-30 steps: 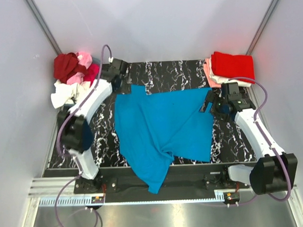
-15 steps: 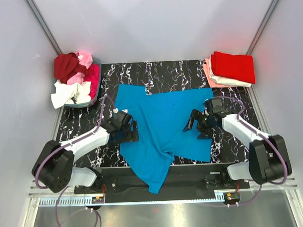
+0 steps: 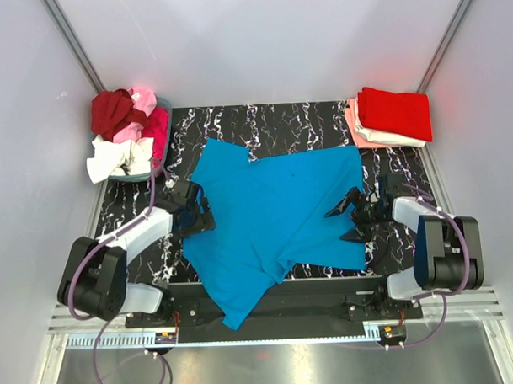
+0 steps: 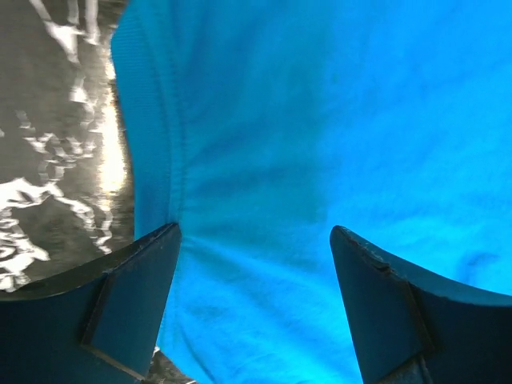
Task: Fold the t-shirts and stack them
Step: Flatten the tshirt out
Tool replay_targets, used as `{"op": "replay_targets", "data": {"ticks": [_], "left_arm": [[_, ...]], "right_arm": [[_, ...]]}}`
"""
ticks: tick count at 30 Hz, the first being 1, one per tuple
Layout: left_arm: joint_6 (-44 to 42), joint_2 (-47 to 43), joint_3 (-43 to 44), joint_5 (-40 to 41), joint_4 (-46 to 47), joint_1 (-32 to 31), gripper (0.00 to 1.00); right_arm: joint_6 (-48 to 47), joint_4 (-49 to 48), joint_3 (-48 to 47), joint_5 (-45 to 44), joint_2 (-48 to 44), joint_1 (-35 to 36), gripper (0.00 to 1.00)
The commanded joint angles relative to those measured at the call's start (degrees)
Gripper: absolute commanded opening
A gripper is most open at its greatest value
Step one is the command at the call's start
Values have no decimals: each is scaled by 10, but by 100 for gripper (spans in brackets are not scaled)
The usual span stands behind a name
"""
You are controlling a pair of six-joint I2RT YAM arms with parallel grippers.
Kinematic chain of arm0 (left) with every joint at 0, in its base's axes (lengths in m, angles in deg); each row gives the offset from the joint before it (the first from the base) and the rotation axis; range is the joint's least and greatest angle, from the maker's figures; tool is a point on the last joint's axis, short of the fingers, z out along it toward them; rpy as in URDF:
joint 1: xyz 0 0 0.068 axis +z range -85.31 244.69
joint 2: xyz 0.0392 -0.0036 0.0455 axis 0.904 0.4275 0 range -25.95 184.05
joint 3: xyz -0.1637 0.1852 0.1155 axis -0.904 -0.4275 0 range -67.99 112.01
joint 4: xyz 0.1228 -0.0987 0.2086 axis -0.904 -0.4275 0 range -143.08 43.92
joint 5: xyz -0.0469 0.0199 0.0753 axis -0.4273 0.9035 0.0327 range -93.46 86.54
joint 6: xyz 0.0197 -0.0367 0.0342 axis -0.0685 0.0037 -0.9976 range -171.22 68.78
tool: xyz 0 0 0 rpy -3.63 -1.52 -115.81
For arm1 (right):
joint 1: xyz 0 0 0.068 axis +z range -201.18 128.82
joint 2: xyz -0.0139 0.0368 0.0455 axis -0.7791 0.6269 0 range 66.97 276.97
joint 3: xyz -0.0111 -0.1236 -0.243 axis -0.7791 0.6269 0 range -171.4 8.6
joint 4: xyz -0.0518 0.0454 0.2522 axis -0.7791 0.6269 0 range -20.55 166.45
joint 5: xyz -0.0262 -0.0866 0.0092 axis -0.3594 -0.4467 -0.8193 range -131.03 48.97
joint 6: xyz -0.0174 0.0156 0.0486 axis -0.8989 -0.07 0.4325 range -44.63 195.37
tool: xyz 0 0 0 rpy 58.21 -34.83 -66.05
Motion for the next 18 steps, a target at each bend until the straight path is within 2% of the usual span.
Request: {"op": "replay_targets", "data": {"ticks": [1,5,13,16,18], "left_arm": [[-33,30,47,42,-39,10,83],[-63,74,106,96,-65,13,82],[-92,143,240,157,-125,40,81],[-96,130,267,165,-160,39,81],[-80,81,265,159,-189,32,80]], "right_arm": [[-22,15,6,-116,-21,-5,100],[-28,45,-14,-142,-31,-5,100],[-67,149,-150,-337,-27,-26,100],[-68,169,-167,-386,-43,-35,100],[-63,177,-160,-422,-67,-37,100]]}}
